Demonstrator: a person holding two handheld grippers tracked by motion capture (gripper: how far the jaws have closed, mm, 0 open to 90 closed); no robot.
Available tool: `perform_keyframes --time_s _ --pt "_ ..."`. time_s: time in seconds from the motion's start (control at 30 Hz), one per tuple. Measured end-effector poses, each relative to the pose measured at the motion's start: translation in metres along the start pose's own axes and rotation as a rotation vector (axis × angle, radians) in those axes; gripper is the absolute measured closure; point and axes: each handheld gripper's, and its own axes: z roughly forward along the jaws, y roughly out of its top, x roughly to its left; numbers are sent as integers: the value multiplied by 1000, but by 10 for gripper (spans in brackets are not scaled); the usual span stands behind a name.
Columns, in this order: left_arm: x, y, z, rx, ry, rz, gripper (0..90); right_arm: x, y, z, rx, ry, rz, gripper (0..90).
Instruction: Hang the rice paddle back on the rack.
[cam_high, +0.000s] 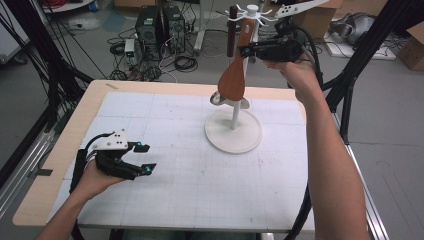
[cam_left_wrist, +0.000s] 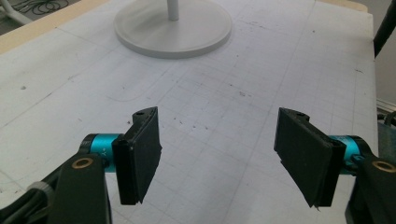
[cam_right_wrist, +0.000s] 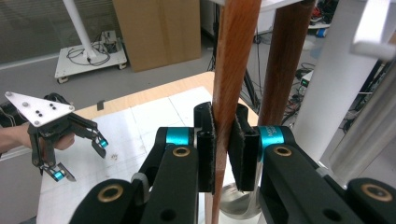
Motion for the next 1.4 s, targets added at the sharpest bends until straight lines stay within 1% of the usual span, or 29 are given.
perform_keyframes --time_s 0.07,0.23,0.3,0.37,0.47,0.53,0.63,0.73,0.77,0.83,0.9,1.1,1.2,1.3,1.4 --pt "0 0 -1 1 2 0 317 2 -2 -1 -1 -15 7 818" --pt "0 0 -1 1 7 0 317 5 -8 -5 -24 -30 9 806" --pt "0 0 -1 3 8 0 317 6 -12 -6 -21 -40 17 770" --pt "0 0 -1 2 10 -2 314 7 -17 -8 -22 -48 18 758" --pt "1 0 -1 0 10 -3 311 10 -24 -12 -49 -60 16 728" --pt "0 0 -2 1 12 -3 310 12 -29 -14 -55 -67 19 696" --pt "0 0 -2 2 14 -3 309 15 -38 -17 -68 -81 21 619" --pt "0 0 -2 3 16 -4 305 18 -46 -18 -85 -92 36 536" --pt "0 0 -2 4 17 -5 303 20 -49 -18 -80 -97 40 507" --pt "0 0 -2 8 18 -5 301 23 -53 -18 -85 -102 40 484" --pt "1 -1 -2 8 21 -9 298 26 -59 -18 -98 -107 39 439" --pt "0 -1 -2 3 28 -16 282 32 -71 -14 -102 -104 44 388" --pt "1 -1 -3 4 31 -18 279 35 -75 -12 -93 -107 45 361" --pt "2 -2 -4 4 34 -19 276 37 -77 -12 -96 -117 43 316" --pt "2 -2 -5 0 42 -26 271 40 -81 -13 -101 -128 42 301"
